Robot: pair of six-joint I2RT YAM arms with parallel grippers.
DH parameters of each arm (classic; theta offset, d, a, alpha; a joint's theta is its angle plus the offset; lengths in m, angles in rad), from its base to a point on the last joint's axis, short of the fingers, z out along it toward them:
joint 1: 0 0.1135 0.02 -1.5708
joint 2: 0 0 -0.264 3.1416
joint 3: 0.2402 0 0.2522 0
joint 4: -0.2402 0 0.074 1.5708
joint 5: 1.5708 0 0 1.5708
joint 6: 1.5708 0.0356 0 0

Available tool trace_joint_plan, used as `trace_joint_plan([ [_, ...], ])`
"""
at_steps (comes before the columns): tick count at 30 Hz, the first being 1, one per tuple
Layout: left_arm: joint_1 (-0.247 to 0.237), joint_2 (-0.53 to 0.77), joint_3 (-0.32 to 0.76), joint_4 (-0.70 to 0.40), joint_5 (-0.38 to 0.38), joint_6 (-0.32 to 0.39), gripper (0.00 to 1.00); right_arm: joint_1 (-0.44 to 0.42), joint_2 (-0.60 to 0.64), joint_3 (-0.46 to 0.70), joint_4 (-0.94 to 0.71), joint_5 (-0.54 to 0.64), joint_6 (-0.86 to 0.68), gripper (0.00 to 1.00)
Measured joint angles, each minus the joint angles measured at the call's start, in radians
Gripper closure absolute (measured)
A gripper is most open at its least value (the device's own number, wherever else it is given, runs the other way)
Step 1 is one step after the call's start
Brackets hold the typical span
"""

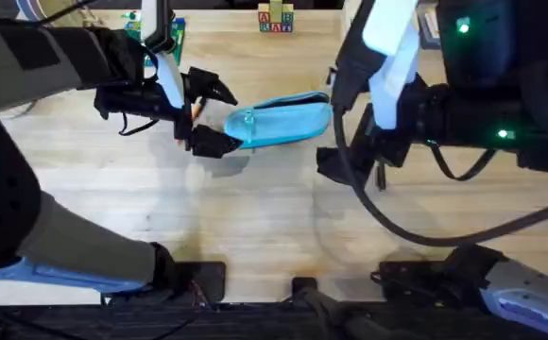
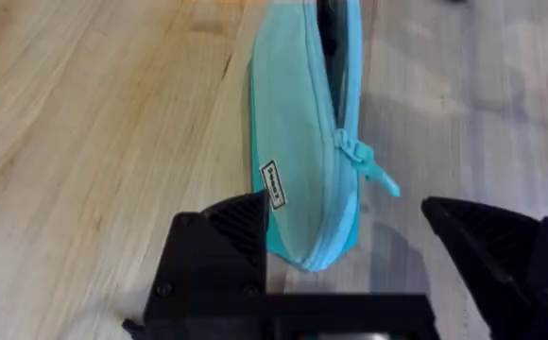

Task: Unzip the bag, pick up the pens from the table one at a time and place them inside, then zip the bag closed.

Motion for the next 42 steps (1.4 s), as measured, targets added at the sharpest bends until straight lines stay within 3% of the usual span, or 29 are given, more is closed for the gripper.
trace_joint_plan([
  [3,0.0,-0.058,0.006,-0.012,-0.004,0.0,0.006,0.0,-0.01,0.0,-0.041,0.004,0.0,0.004],
  [4,0.0,-0.185,0.007,-0.015,-0.042,-0.043,0.006,0.0,-0.01,0.0,-0.065,0.004,0.0,0.004],
  [5,0.0,-0.302,0.007,-0.016,-0.107,-0.149,0.006,0.0,-0.01,0.0,-0.072,0.007,0.0,0.004],
  [15,0.0,-0.503,0.007,-0.024,-0.225,-0.472,0.006,0.0,-0.01,0.0,-0.073,0.007,0.0,0.003],
  [20,0.0,-0.585,0.007,-0.056,-0.272,-0.578,0.006,0.0,-0.01,0.0,-0.073,0.007,0.0,0.003],
  [30,0.0,-0.673,0.007,-0.179,-0.314,-0.633,0.006,-0.014,-0.01,0.0,-0.07,0.007,-0.016,0.003],
  [38,0.0,-0.674,0.007,-0.206,-0.317,-0.637,0.006,-0.137,-0.01,0.0,0.012,-0.033,-0.056,0.01],
  [40,0.0,-0.674,0.007,-0.206,-0.317,-0.637,0.006,-0.174,-0.01,0.0,0.046,-0.057,-0.065,0.05],
  [42,0.0,-0.674,0.007,-0.206,-0.317,-0.637,0.007,-0.213,-0.01,0.0,0.081,-0.078,-0.071,0.177],
])
